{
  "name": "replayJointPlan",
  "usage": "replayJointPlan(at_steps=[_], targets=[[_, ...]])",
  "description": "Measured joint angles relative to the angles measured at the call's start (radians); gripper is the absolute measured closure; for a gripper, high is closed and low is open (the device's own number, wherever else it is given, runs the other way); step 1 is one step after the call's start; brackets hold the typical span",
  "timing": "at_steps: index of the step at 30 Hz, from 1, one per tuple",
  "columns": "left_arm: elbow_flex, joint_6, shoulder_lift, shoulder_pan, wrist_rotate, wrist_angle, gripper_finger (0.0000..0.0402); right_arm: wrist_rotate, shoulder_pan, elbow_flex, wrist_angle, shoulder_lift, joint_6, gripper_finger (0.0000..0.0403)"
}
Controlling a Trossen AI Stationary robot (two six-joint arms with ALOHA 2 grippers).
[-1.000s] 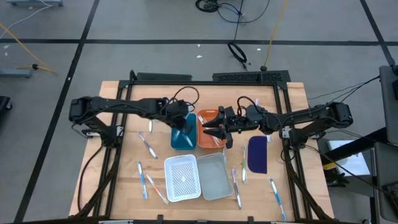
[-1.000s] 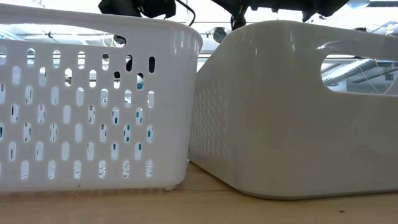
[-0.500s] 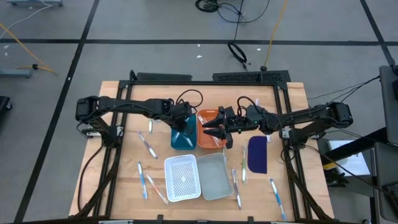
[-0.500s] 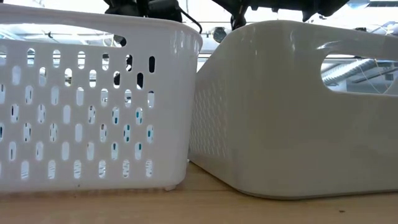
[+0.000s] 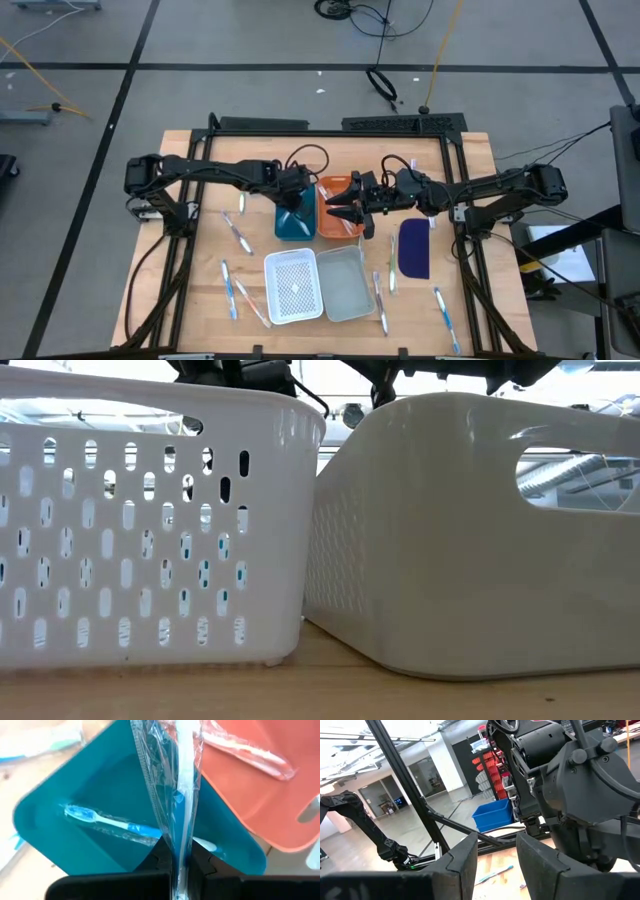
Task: Pick & Place Toothbrushes
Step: Put the blue toothbrush into the blue bin
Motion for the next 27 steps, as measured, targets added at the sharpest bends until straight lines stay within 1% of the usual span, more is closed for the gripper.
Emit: replayJointPlan(at_steps=[6,12,17,20,27], targets=[[-0.005,-0.007,0.017,-0.019,-0.02,0.02,0.0394,0.0,0.0,0.0,0.0,0.0,0.0,0.0275],[-0.055,-0.043,0.008,-0.02,-0.011,0.038,0.0394,0.0,0.0,0.0,0.001,0.0,0.0,0.0275],[-0.093,-0.055,0.006,-0.02,0.005,0.1,0.0394,0.0,0.0,0.0,0.0,0.0,0.0,0.0275],[-0.094,-0.058,0.006,-0.02,0.009,0.12,0.0394,0.0,0.0,0.0,0.0,0.0,0.0,0.0275],[-0.093,-0.041,0.006,-0.021,0.024,0.102,0.0391,0.0,0.0,0.0,0.0,0.0,0.0,0.0275]])
